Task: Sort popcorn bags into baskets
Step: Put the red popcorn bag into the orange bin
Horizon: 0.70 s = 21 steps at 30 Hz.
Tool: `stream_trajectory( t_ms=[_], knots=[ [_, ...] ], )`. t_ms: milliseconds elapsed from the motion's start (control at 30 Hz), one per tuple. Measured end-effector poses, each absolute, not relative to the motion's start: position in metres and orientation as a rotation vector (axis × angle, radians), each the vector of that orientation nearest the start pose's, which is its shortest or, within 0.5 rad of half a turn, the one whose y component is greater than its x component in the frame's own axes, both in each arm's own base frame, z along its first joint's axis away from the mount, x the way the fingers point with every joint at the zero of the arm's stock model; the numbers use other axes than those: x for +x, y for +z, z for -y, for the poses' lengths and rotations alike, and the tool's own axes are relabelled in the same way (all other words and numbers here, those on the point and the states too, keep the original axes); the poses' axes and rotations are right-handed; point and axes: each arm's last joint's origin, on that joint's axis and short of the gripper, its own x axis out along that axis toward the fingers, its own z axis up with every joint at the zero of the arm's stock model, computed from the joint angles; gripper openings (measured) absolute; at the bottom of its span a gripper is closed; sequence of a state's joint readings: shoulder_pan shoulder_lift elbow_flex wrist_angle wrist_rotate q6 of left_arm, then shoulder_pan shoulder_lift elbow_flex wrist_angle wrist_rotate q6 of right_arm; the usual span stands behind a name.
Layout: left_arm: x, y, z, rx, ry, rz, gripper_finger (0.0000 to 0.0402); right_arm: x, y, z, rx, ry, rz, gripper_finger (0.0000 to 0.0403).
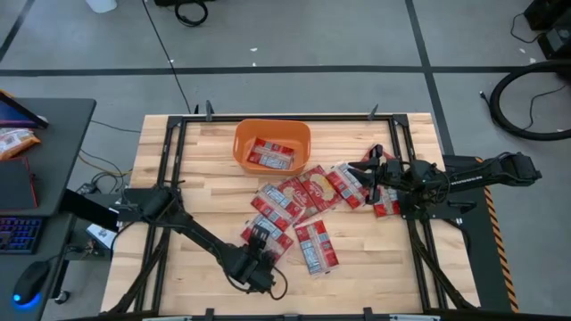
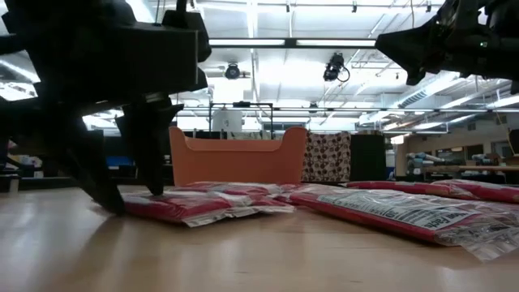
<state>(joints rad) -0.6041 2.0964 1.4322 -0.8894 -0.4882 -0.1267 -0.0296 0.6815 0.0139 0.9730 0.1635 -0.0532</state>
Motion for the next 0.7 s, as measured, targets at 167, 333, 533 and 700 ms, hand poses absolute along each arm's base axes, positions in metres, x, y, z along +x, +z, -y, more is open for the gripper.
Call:
stream_trajectory(
  t_ms=[167, 333, 533, 700],
  knots=[
    [0.324, 0.135, 0.206, 0.692, 0.017, -1.317, 0.0128, 0.136, 0.196, 0.009, -0.04, -0.202, 0.317, 0.0087],
    [0.324, 0.135, 0.206, 0.671, 0.034, -1.314, 0.0048, 0.136, 0.196, 0.009, -0.041, -0.202, 0.318, 0.0087],
    [0.321, 0.137, 0.201, 0.68, 0.032, -1.365, 0.0009, 0.136, 0.196, 0.009, -0.041, -0.202, 0.318, 0.0087],
    [0.315, 0.163, 0.186, 0.69, 0.053, -1.428, 0.0006, 0.136, 0.196, 0.009, -0.049, -0.204, 0.318, 0.0087]
  ],
)
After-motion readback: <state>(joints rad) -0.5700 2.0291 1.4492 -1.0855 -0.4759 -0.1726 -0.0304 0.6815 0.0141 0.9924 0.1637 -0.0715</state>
